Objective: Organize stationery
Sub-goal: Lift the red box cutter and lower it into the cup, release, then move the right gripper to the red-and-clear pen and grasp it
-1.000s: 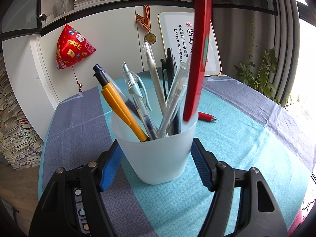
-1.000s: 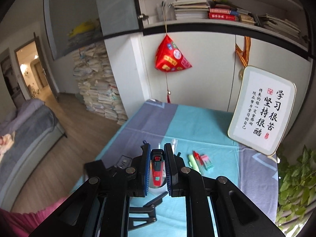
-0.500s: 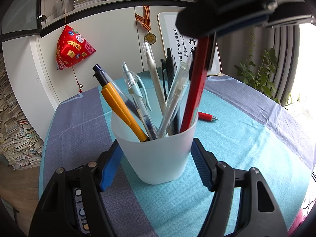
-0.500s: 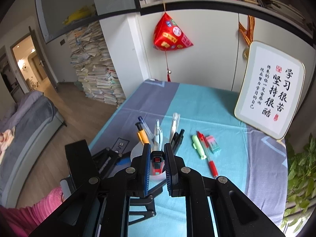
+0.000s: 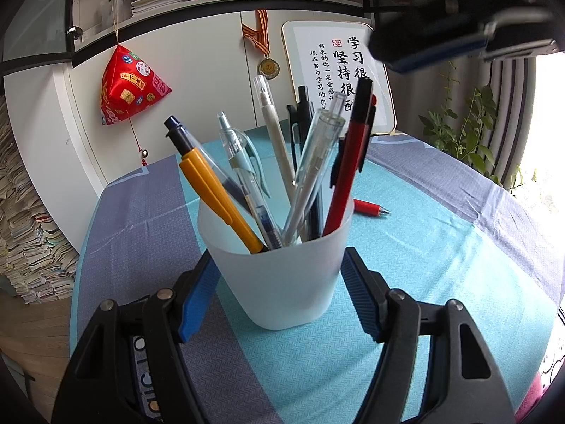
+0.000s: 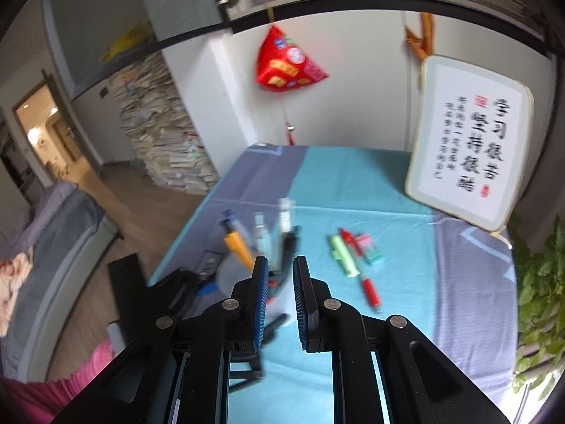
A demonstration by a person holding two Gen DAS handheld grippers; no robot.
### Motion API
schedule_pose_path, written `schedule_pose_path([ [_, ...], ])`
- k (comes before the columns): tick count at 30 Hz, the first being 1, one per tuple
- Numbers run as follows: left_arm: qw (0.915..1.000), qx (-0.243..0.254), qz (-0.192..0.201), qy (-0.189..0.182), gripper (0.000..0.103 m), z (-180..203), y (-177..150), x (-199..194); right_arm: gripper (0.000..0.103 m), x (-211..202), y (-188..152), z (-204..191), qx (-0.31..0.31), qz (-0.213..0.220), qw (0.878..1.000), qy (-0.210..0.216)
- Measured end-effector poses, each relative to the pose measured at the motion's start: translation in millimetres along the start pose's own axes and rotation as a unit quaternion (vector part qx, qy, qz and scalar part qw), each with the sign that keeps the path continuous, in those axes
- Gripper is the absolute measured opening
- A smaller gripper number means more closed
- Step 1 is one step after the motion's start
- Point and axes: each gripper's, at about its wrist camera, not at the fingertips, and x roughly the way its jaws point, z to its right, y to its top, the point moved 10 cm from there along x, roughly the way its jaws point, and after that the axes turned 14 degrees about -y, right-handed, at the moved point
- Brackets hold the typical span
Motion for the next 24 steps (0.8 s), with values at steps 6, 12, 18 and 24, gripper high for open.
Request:
schedule_pose_path([
  [6,1.0000,0.001,0.000,0.000,0.069,0,0,-1,0.014,59,-39,48,-0.037,-0.069,0.993,-0.092],
  [12,1.0000,-0.001,0.000,-0.001,0.069,-1,1,-1,0.014,101,-64,54,-0.083,-0.097,0.986,-0.103],
  [18,1.0000,0.001,-0.001,0.000,0.069,0,1,-1,0.014,122,-63,52,-0.100,-0.105,0.985,-0.094],
  [24,1.0000,0.002,-0.001,0.001,0.069,2,-1,-1,0.011,132,-61,60,-0.098,-0.108,0.983,-0.114],
])
